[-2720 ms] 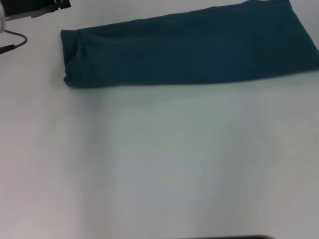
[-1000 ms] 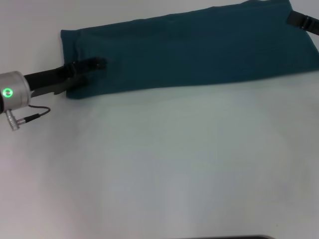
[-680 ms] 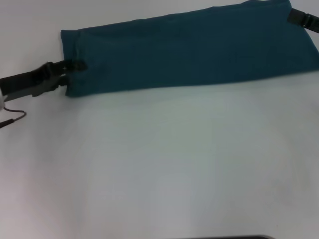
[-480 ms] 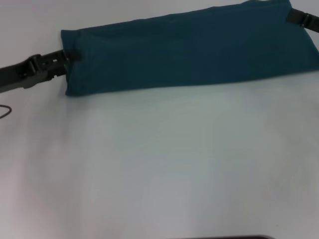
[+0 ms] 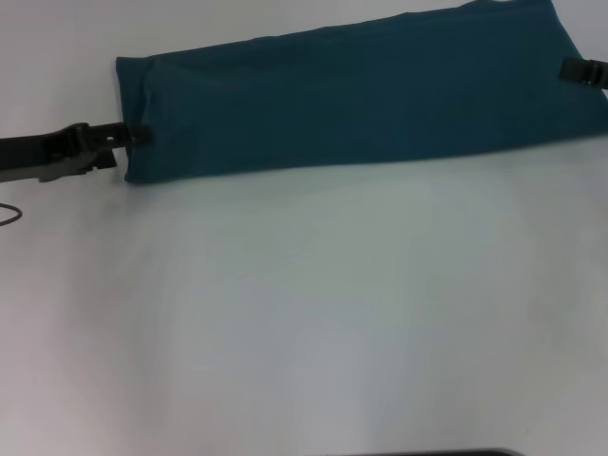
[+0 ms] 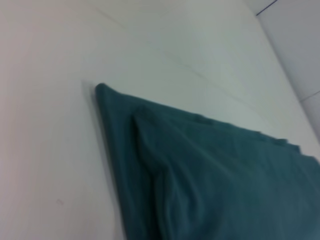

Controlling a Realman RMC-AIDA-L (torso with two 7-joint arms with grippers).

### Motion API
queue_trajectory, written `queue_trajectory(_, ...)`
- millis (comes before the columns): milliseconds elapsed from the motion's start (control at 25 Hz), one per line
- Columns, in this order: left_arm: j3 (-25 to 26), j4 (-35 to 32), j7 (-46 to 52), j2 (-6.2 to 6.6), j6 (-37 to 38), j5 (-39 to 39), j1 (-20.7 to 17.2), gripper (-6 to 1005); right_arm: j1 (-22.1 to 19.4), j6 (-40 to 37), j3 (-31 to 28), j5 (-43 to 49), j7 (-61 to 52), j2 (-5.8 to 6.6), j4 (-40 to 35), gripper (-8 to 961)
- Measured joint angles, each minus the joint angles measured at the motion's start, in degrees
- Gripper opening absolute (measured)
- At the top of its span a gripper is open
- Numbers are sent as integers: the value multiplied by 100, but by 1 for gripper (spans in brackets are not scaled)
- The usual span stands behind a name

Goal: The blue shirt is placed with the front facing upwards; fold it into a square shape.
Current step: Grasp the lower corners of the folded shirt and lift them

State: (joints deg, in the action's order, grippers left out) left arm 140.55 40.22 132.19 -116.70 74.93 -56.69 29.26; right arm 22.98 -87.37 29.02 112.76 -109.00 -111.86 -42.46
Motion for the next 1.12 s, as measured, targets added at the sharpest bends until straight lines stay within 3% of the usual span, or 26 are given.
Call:
queue_trajectory(560, -258, -477, -4, -139, -429, 201, 338, 854, -39, -38, -2, 12, 10, -29, 7, 876)
queue_trajectory(1080, -324, -274, 184, -195, -488, 203, 342, 836, -33, -88, -12, -17, 6, -19, 28, 868)
queue_trajectory(1120, -324, -274, 184, -195, -488, 203, 342, 800, -32, -88, -12, -17, -10, -12, 28, 867)
